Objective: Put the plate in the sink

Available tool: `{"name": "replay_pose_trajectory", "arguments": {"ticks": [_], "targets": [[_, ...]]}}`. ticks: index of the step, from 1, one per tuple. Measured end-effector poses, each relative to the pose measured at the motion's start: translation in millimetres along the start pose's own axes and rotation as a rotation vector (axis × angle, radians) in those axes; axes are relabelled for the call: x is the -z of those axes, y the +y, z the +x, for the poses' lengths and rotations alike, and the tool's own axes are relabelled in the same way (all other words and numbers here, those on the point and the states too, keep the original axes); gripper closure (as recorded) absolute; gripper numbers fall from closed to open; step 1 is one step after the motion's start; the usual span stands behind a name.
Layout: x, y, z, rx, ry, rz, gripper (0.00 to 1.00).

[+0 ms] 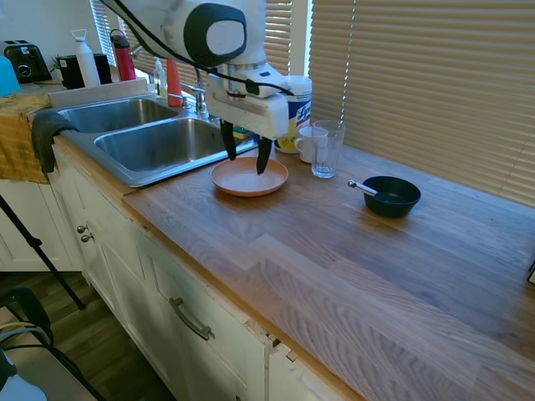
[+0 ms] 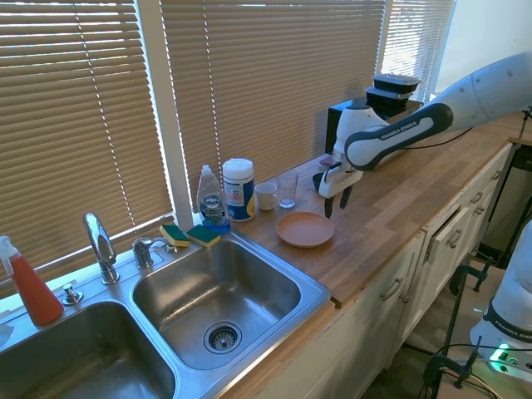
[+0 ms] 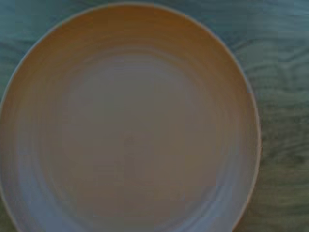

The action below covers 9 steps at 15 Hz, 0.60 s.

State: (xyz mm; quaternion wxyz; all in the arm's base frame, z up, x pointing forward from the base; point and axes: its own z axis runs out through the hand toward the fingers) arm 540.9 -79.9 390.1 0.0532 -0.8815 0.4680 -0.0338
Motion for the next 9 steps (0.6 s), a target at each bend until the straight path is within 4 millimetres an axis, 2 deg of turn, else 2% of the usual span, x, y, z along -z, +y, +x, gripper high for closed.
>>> {"name": "replay_pose_trajectory", "arguments": {"ticks": [4,7,8,9], "targets": [[-37,-5,50,-0.019,-0.063,0.031,0.00],[-61,-9,67,0.012,-0.131,0.074,0.00],[-65,-10,69,0.023,-0.151,0.079,1.00],[-66,-10,70,0.028,-0.165,0.086,1.00]]}}
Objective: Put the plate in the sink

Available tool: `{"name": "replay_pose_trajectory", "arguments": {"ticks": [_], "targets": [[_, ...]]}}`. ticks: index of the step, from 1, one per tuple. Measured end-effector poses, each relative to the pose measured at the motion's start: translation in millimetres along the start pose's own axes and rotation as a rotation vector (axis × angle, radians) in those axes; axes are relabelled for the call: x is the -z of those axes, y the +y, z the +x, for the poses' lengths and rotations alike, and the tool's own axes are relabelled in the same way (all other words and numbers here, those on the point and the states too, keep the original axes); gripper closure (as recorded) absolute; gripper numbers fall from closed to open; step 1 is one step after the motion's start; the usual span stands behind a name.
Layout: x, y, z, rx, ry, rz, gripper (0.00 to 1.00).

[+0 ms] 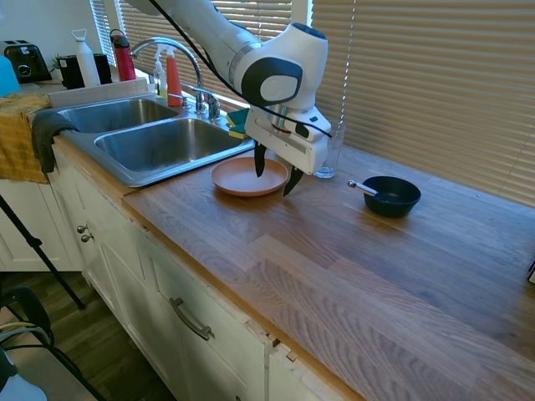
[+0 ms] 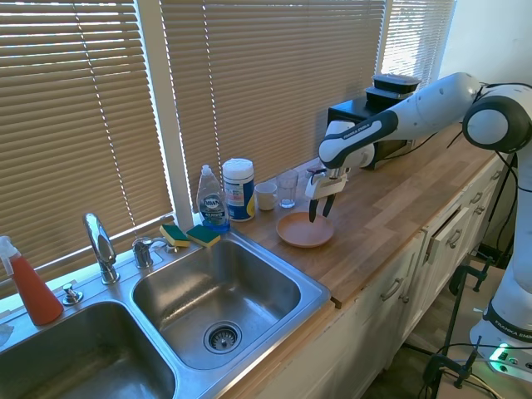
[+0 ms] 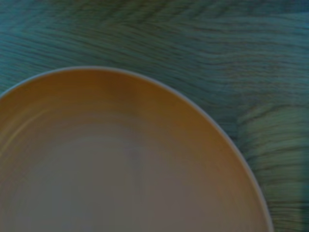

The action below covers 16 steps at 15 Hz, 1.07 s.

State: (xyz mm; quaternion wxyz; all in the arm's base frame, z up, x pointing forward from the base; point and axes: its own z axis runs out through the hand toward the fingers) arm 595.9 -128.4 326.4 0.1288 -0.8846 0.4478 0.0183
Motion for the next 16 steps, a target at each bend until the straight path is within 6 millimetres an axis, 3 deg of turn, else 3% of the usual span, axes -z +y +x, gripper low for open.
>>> {"name": "replay_pose_trajectory", "arguments": {"ticks": [16], "targets": [[-10,5,-1,0.023,-0.104,0.022,1.00]]}}
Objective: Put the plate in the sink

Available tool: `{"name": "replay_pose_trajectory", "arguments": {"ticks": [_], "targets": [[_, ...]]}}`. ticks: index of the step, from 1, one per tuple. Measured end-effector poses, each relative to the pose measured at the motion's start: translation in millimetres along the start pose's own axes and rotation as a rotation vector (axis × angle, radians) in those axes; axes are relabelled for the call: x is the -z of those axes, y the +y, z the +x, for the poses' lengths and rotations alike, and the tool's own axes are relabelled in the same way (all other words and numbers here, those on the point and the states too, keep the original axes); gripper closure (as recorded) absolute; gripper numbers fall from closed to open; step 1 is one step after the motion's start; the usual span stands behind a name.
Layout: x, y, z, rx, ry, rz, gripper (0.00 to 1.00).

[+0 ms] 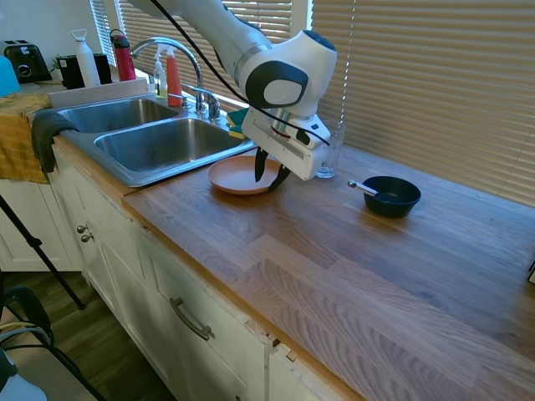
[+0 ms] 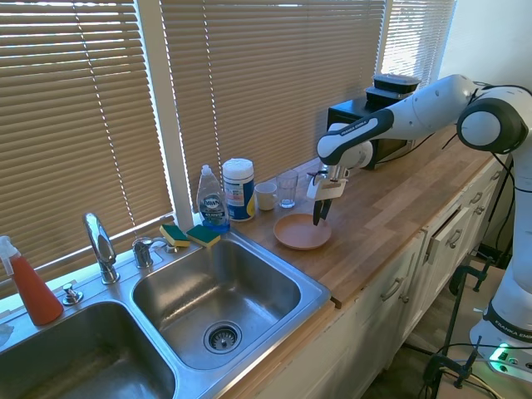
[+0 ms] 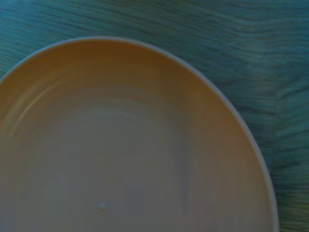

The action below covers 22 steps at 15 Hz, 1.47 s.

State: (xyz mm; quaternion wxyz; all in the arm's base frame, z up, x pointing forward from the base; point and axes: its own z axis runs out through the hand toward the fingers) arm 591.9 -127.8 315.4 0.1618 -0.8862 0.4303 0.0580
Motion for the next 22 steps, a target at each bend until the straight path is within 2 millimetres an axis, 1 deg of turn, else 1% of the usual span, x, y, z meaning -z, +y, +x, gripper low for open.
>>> {"name": "replay_pose_trajectory", "arguments": {"ticks": [6,10,12,14,16,17,19,20,22], "targets": [[-5,3,3,0.010,-0.019,0.026,1.00],[-4,6,6,0.014,-0.033,0.059,1.00],[1,6,5,0.019,-0.031,0.068,1.00],[15,2,-1,0.029,-0.033,0.083,1.00],[38,-8,-14,0.053,-0.032,0.103,1.00],[49,-16,-23,0.062,-0.027,0.113,1.00],[65,-39,-49,0.082,-0.013,0.120,1.00],[67,-55,-65,0.090,-0.003,0.107,1.00],[61,-93,-101,0.103,0.022,0.074,1.00]]}}
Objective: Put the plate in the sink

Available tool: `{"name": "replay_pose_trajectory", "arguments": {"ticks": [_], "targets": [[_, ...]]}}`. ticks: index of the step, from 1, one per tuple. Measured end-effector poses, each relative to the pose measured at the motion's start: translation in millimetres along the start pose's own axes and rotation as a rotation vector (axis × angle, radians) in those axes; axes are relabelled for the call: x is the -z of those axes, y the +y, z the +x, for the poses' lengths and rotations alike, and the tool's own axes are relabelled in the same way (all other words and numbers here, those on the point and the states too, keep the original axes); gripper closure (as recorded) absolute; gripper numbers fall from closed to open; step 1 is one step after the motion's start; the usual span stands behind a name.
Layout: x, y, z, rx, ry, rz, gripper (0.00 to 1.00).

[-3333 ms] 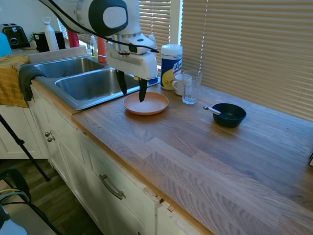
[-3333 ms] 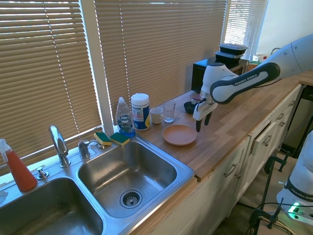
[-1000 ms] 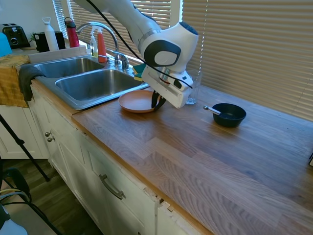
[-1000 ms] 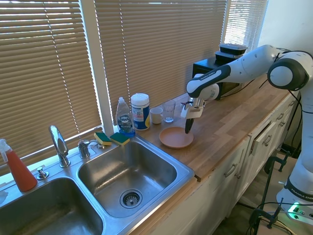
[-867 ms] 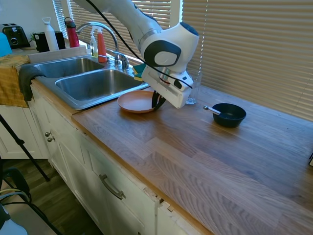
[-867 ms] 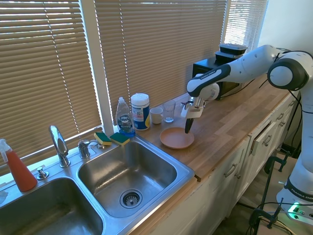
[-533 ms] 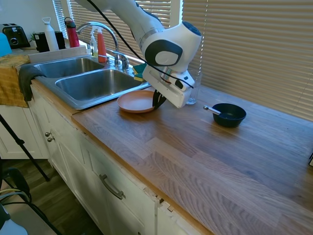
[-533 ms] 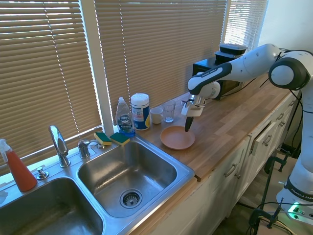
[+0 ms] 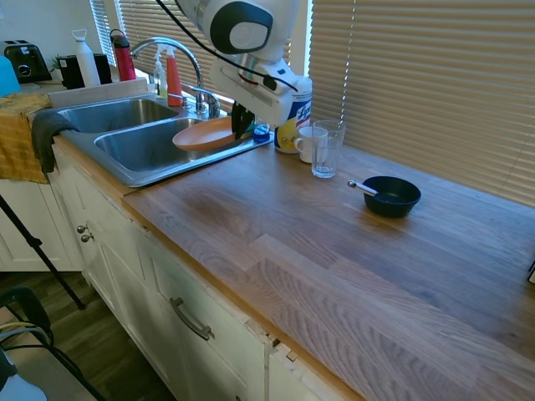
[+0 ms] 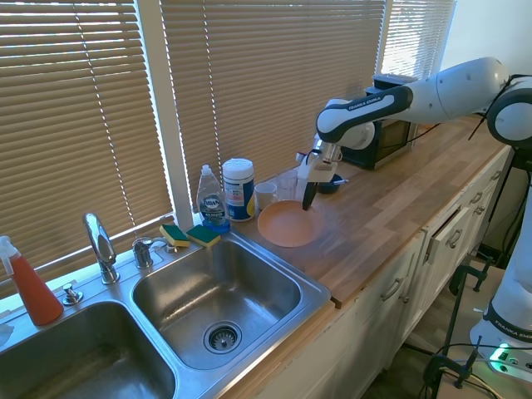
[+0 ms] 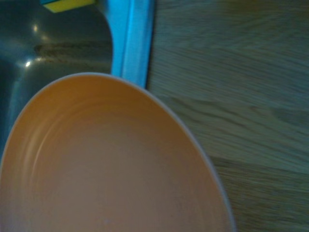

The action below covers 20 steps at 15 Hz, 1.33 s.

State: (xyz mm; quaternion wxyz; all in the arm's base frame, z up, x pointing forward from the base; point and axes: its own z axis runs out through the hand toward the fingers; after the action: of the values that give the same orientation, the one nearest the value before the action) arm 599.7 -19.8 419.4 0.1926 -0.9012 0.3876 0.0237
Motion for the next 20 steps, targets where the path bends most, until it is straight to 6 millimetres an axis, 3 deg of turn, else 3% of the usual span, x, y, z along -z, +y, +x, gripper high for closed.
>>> {"name": "replay_pose_trajectory", "arguments": {"ticks": [4,7,10,13,14,17,20], "targets": [[-32,-82,-60,0.045,0.039,-0.077,1.00],[-83,-143,-99,0.082,0.062,-0.140,1.00],[-146,-183,-114,0.100,0.081,-0.197,1.00],[-200,-195,-107,0.094,0.096,-0.254,1.00],[-215,-195,-104,0.090,0.104,-0.274,0.00],[-245,-196,-100,0.077,0.123,-0.328,0.00],[-258,-199,-97,0.069,0.131,-0.344,0.00]]}}
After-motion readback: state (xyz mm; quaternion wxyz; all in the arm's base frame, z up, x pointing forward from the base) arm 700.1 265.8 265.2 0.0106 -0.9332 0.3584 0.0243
